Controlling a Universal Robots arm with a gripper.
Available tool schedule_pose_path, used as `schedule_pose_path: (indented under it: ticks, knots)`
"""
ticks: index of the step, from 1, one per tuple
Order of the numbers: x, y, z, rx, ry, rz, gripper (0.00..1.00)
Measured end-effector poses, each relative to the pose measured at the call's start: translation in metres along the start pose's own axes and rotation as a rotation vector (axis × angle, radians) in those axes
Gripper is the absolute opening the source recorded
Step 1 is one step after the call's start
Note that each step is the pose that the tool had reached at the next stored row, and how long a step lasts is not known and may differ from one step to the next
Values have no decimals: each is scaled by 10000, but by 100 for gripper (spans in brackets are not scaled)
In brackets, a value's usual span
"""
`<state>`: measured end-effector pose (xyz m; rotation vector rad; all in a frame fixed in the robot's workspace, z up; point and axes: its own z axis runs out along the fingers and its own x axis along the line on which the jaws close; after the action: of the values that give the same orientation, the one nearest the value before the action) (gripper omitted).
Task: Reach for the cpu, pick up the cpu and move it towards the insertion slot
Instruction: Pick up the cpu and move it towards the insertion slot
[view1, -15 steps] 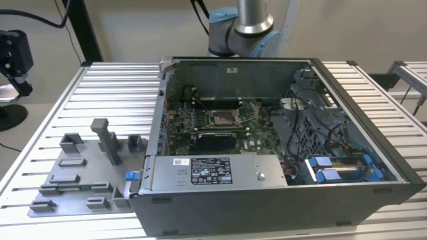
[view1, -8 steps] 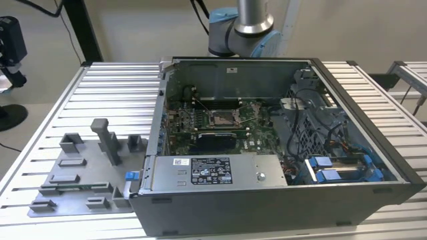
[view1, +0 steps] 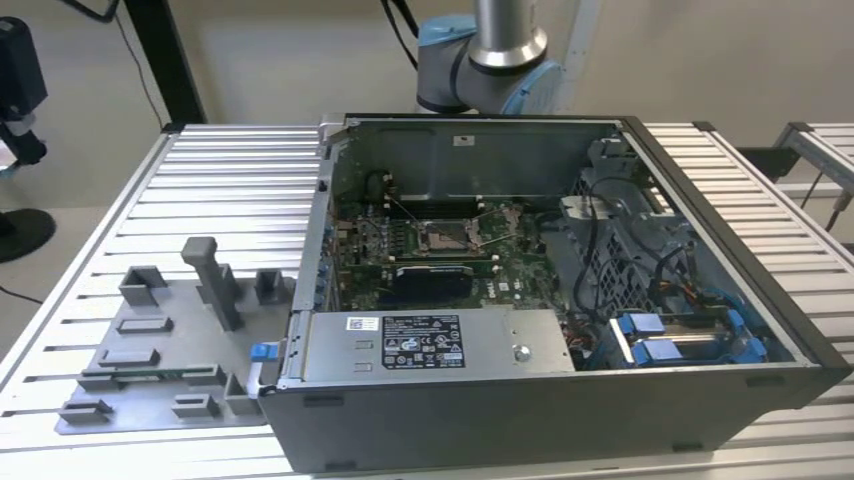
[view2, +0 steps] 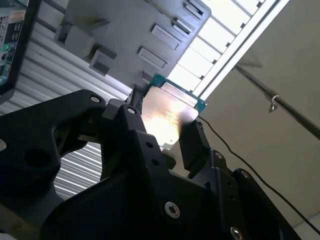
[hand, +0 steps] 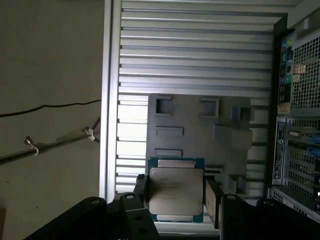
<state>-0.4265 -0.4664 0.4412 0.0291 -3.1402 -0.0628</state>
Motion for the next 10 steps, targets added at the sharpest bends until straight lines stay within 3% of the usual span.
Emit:
schedule_pose_path:
  ticks: [4,10]
  knots:
    - [-21,0,-2,1,2,2,0]
    - [-207,-4,-1,0,9,6,0]
